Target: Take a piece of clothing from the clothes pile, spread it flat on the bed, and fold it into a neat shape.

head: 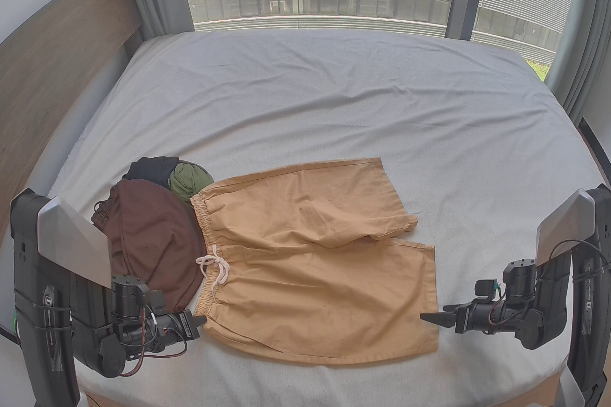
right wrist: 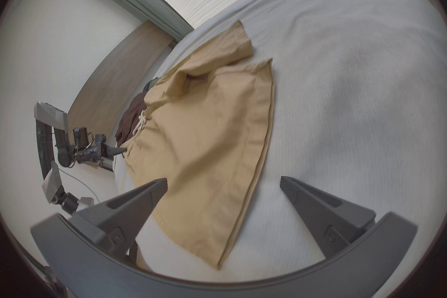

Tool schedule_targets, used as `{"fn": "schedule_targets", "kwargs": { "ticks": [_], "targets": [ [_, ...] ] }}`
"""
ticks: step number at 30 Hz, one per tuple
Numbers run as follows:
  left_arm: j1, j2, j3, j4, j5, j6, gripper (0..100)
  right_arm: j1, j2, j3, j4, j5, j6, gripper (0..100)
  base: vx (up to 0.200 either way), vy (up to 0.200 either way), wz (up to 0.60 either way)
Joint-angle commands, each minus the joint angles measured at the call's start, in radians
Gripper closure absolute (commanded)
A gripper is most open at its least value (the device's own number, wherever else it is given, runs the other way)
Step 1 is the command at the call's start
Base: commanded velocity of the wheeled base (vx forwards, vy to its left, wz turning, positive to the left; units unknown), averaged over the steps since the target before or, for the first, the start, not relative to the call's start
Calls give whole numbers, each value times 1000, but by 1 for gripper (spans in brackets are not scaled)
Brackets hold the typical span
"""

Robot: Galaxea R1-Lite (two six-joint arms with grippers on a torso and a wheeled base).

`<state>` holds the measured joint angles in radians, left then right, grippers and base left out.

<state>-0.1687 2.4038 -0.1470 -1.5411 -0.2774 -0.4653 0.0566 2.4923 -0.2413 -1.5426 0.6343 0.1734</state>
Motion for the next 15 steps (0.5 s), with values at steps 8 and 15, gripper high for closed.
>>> {"fn": "schedule_targets", "kwargs": {
  "ticks": [8, 15],
  "targets": [
    [-2, 0, 1, -2, 0, 1, 100, 68, 7, 137, 2, 1, -9, 0, 0, 0, 0],
    [-3, 0, 0, -2, 0, 1, 100, 95, 14, 163, 1, 1, -9, 0, 0, 0, 0]
  ]
}}
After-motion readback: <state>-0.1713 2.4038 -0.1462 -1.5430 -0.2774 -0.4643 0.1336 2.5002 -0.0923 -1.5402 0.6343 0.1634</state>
